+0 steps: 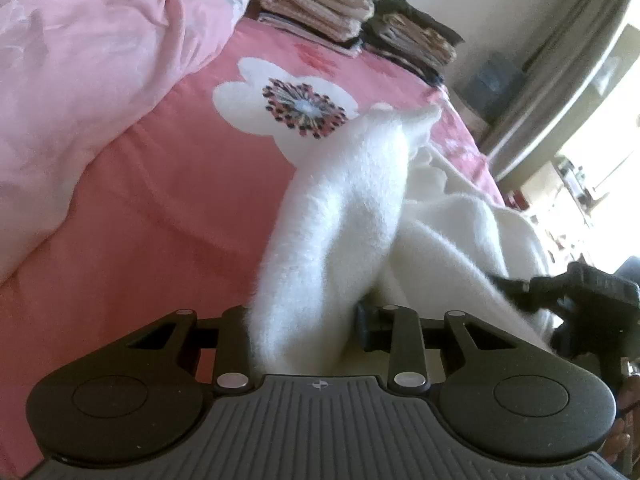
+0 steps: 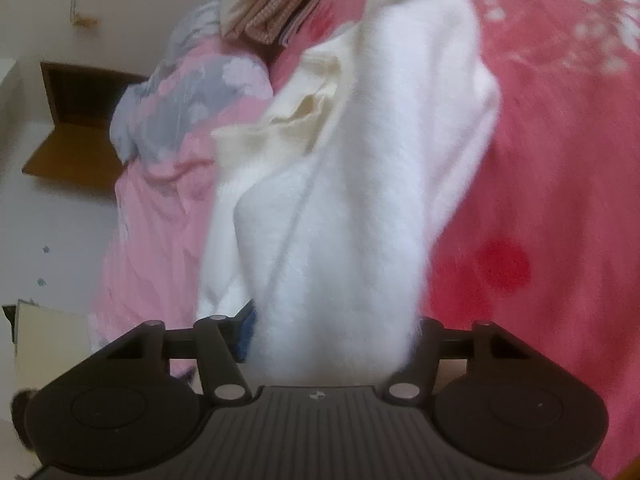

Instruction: Fold clothes

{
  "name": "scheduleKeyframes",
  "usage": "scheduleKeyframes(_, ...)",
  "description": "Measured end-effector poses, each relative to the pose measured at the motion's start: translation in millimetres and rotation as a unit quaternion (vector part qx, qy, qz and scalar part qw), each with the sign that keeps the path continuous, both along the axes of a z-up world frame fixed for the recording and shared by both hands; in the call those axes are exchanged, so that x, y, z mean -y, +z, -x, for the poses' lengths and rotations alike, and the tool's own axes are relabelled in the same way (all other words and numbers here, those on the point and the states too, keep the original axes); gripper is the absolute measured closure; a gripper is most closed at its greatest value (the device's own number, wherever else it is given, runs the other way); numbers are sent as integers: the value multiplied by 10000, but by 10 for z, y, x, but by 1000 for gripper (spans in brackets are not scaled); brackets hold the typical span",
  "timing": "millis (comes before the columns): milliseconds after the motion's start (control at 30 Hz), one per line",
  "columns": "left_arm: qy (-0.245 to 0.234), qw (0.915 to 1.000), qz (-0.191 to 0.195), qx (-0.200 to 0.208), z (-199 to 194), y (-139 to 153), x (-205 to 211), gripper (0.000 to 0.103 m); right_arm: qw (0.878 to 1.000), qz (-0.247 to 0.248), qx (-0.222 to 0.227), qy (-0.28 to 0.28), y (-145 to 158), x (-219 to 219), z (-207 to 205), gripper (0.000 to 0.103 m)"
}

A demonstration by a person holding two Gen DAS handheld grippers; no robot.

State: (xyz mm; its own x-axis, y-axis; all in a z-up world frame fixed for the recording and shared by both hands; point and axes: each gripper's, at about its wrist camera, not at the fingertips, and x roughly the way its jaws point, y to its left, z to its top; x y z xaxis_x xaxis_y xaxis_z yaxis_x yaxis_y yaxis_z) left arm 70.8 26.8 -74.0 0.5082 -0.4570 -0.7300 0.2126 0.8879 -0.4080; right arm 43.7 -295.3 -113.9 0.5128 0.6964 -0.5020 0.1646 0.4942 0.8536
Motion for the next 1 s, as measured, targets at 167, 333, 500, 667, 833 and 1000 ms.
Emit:
scheduleKeyframes(167,-328,9994,-83,-61,294,73,-68,72,9997,154,-93,156,117,-123,544,43)
scheduleKeyframes(333,-574,9981,-179,-92,525,84,-109,72,9989,368,-118,274,190,-280,997,44)
scheduleKeyframes(500,-525,9984,-72,-174,537,51,-178,70,9981,518,-121,324,227,-406,1354,44)
scheduleKeyframes(667,-487,9986,19,-195,502,91,-252,56,9982,534,-219,147,275,-156,1577,30)
scheduleKeyframes(833,-460,9989,15,26,477,158,-276,40,9932,1140,196,-145,598,229,1787,29)
scheduleKeyframes(1000,-450,9985,-140,268,403,165,-207,60,9801,1677,929,-509,936,401,1653,28)
